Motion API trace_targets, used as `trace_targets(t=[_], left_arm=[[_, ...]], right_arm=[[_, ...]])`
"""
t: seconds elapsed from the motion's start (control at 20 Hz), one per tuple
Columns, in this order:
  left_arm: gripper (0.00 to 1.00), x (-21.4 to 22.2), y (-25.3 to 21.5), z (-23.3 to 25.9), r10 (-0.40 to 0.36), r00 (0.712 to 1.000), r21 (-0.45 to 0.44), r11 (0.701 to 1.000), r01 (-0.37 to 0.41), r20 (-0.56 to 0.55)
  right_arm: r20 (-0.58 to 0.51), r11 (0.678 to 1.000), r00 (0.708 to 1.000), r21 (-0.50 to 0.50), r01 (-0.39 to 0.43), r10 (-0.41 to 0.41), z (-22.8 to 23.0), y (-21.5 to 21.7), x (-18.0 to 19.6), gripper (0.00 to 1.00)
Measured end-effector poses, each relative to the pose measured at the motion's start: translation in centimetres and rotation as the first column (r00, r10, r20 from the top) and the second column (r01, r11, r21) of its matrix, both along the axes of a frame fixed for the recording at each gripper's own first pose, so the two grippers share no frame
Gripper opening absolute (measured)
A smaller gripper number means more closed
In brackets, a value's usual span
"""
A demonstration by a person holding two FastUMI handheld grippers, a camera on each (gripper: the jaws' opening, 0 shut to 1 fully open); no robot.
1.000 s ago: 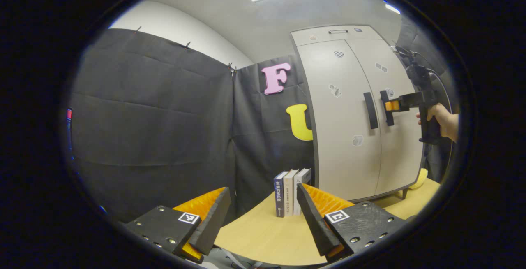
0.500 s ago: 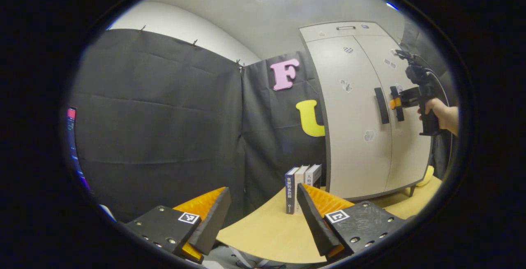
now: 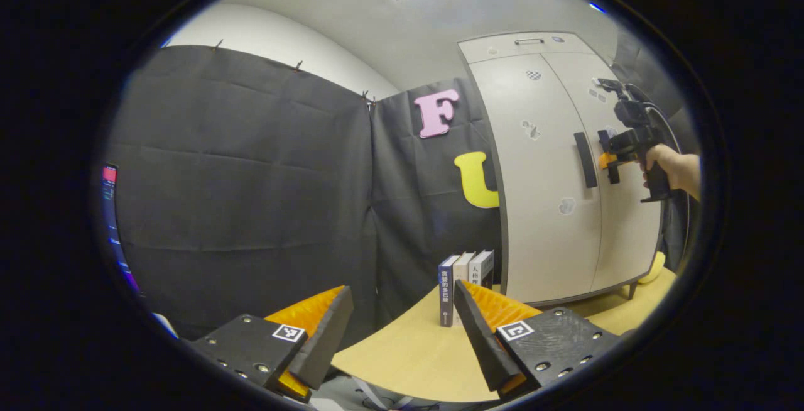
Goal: Open the right door of the double-door shoe cabinet with the right hand, and open the left door with the left hand.
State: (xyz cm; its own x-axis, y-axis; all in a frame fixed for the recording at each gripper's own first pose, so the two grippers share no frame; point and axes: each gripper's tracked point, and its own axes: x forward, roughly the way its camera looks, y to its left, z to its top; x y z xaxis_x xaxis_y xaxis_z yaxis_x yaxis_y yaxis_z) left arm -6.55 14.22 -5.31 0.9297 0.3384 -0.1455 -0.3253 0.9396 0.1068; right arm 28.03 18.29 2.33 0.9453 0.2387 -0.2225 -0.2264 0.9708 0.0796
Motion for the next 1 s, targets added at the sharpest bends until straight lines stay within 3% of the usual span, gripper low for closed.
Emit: trace_targets(t=[0.05,0.1,0.15,0.55,1.0], left_arm=[[0.94,0.0,0.1,0.0,0.000,1.000,-0.001,1.000,0.000,0.001],[0.94,0.0,0.0,0.0,0.000,1.000,-0.002,1.000,0.000,0.002],[0.94,0.0,0.1,0.1,0.001,1.000,-0.002,1.000,-0.001,0.005],[0.94,0.0,-0.1,0.9,0.000,0.999,-0.005,1.000,0.001,0.040],[0.95,0.6,-3.0,1.9,-0.081,0.995,0.000,0.997,0.081,0.056]], right_arm=[[-0.008,1.000,1.000,0.004,-0.002,0.002,0.1,0.0,-0.3,0.25],[-0.024,1.000,1.000,0.018,-0.004,0.005,-0.1,0.0,-0.1,0.25],[-0.023,0.999,1.000,0.032,-0.006,0.006,0.1,0.0,-0.4,0.14],[-0.026,0.997,0.997,0.040,-0.066,0.067,0.3,-0.6,-2.6,0.14],[-0.043,0.990,0.990,0.047,-0.133,0.135,0.9,-2.5,-6.4,0.14]])
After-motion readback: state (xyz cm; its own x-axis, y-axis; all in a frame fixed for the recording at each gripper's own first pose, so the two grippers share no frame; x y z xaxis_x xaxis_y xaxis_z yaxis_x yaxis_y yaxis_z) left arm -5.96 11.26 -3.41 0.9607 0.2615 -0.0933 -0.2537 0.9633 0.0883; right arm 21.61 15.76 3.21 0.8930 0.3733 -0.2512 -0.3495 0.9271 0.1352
